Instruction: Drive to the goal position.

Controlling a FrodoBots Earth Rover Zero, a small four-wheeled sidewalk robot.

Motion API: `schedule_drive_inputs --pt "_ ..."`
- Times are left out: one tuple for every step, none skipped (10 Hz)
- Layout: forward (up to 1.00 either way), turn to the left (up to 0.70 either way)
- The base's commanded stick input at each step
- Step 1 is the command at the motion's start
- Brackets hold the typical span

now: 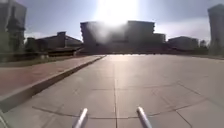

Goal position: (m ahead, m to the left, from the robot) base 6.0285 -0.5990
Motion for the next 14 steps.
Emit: schedule_drive_inputs --pt "1.0 -0.02" --pt "1.0 -0.38" --pt "1.0 -0.41" --pt "1.0 -0.41" --pt "1.0 -0.36" --pt "1.0 -0.29" --pt "1.0 -0.14" --pt "1.0 -0.02" --pt "1.0 -0.02" --pt "1.0 -0.02" --pt "1.0 -0.02" --pt "1.0 -0.02" --pt "1.0 -0.08" --pt "1.0 -0.24"
